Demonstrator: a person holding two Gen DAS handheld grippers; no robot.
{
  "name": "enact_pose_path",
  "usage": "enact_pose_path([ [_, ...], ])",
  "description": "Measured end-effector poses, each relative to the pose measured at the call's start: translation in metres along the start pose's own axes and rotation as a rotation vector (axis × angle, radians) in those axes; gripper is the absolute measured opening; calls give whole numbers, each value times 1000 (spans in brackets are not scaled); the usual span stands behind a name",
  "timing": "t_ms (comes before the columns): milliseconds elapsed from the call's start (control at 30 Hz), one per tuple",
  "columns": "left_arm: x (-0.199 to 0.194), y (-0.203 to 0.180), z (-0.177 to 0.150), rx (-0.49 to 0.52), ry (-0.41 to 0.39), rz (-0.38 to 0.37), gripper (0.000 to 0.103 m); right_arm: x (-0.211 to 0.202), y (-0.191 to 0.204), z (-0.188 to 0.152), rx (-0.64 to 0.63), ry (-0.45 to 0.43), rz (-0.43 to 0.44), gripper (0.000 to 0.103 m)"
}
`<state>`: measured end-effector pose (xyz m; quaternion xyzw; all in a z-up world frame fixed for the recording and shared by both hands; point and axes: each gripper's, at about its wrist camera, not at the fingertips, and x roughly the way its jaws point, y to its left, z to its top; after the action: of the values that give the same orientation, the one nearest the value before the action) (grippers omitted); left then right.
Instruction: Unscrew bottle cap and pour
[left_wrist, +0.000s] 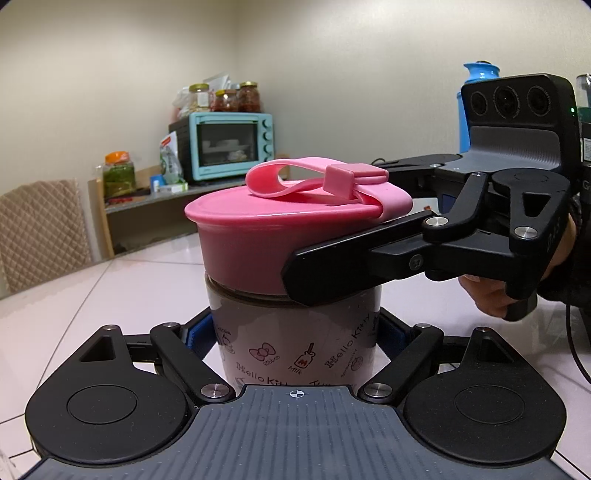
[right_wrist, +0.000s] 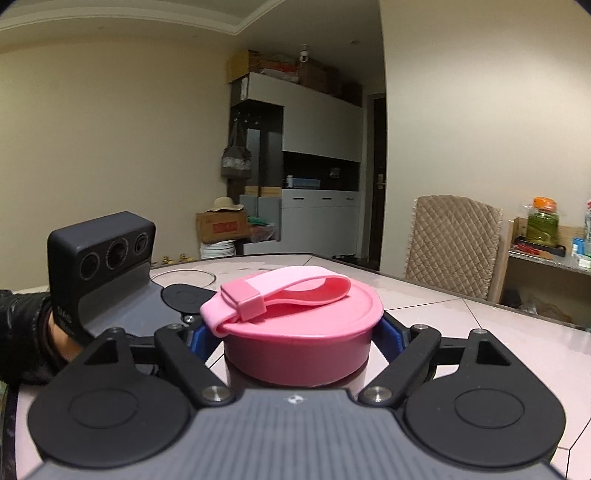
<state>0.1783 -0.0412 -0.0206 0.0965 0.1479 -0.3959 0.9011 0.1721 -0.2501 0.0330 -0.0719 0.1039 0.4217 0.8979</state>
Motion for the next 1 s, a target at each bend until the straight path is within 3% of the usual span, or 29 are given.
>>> enact_pose_path([
  [167, 0, 0, 0, -1, 0, 0, 90, -1, 12, 3, 16, 4, -85, 94],
  [600, -1, -2, 1, -2, 0, -1, 90, -3, 55, 3, 103, -6, -390, 95],
  [1000, -1, -2, 1, -2, 0, -1, 90, 18, 63, 1, 181, -5, -464, 86],
])
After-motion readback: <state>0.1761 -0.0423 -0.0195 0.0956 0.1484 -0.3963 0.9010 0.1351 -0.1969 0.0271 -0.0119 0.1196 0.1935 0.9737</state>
